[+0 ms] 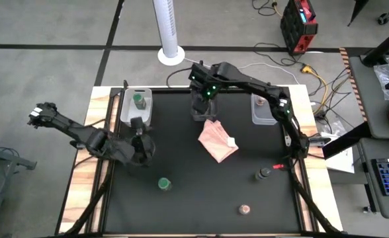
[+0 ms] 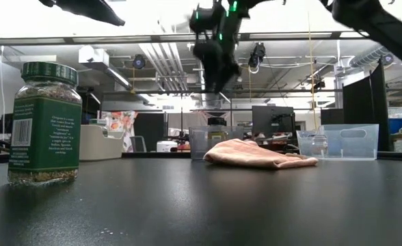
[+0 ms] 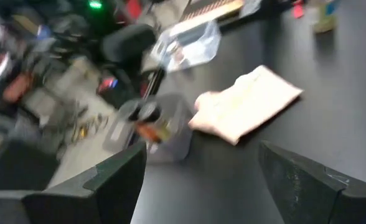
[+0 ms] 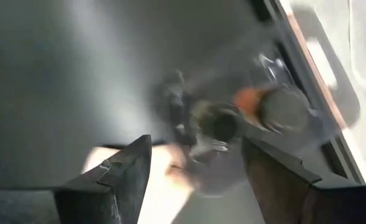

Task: Sort spices by type
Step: Put the green seasoning bottle into the white bin

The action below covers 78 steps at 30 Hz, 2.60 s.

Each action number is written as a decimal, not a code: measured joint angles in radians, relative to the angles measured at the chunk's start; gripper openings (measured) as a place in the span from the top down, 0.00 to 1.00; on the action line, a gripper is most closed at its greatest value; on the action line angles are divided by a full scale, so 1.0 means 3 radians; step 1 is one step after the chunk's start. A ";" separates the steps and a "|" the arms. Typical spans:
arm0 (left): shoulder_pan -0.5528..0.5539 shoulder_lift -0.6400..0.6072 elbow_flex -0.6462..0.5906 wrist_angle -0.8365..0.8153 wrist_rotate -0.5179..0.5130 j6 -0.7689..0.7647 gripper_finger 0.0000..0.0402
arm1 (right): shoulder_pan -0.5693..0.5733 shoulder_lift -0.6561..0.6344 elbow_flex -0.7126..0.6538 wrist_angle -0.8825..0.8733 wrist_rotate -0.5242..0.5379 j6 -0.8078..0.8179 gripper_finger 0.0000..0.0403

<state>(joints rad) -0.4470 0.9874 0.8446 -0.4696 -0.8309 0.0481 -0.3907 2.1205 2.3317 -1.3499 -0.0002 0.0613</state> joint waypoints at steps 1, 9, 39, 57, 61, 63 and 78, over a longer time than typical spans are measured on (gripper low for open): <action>-0.0030 0.0000 -0.0089 0.0187 0.0007 0.0132 0.27 | 0.0083 -0.0059 -0.0002 0.0039 0.0002 -0.0017 0.41; -0.0123 -0.0113 -0.0716 0.1194 0.0013 0.0675 0.27 | 0.0930 -0.0555 -0.0233 0.0871 0.0008 -0.0291 0.44; -0.0128 -0.0829 -0.1008 0.1128 0.0184 0.0413 0.27 | 0.1877 -0.1026 -0.2550 0.3693 0.0703 -0.0180 0.46; -0.0135 -0.0809 -0.1009 0.1110 0.0969 0.0422 0.27 | 0.1936 -0.1273 -0.3700 0.5254 0.0797 -0.0767 0.46; -0.0138 -0.0788 -0.1009 0.1143 0.1829 0.0589 0.27 | 0.1946 -0.1272 -0.3811 0.5242 0.0915 -0.0620 0.46; -0.0137 -0.0788 -0.1009 0.1185 0.1880 0.0584 0.27 | 0.1995 -0.1293 -0.3857 0.5236 0.0917 -0.0614 0.46; -0.0142 -0.0501 -0.0489 0.0499 0.1570 -0.0402 0.27 | 0.2559 -0.2294 -0.4552 0.4350 0.2392 0.0029 0.46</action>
<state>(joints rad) -0.4896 0.8372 0.6979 -0.3200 -0.3599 -0.0725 0.3769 1.4324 0.9661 -0.0450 0.7173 0.0701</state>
